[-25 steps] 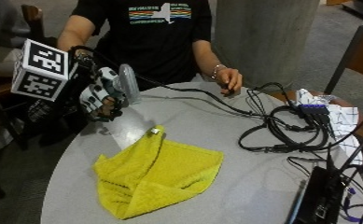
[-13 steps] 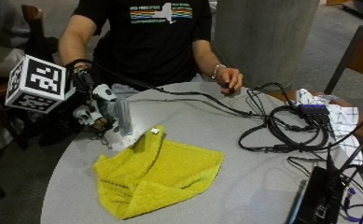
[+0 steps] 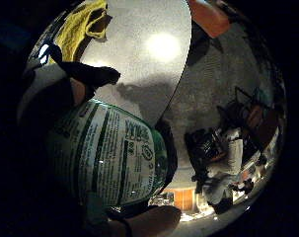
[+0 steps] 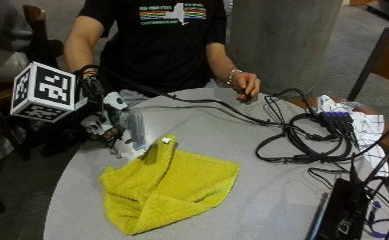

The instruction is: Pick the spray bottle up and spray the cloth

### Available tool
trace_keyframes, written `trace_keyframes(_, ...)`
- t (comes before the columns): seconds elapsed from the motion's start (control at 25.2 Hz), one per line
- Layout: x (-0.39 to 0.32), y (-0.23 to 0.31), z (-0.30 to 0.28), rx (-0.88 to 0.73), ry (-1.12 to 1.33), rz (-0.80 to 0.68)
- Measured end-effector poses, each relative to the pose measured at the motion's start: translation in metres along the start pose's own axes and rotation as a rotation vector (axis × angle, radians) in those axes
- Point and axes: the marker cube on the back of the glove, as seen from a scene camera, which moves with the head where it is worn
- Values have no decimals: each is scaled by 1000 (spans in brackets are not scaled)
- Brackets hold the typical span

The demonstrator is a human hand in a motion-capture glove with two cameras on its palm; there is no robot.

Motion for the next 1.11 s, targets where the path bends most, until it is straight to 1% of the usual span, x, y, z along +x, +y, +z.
trace_keyframes(0.52, -4, 0, 5, -13, 36, 26)
trace_keyframes(0.75, -4, 5, 11, 21, 10, -18)
trace_keyframes(0.83, -8, 10, 14, 55, -22, -71)
trace_keyframes(0.91, -15, 20, 17, 108, -68, -163)
trace_keyframes(1.11, -47, 61, 37, 226, -197, -477)
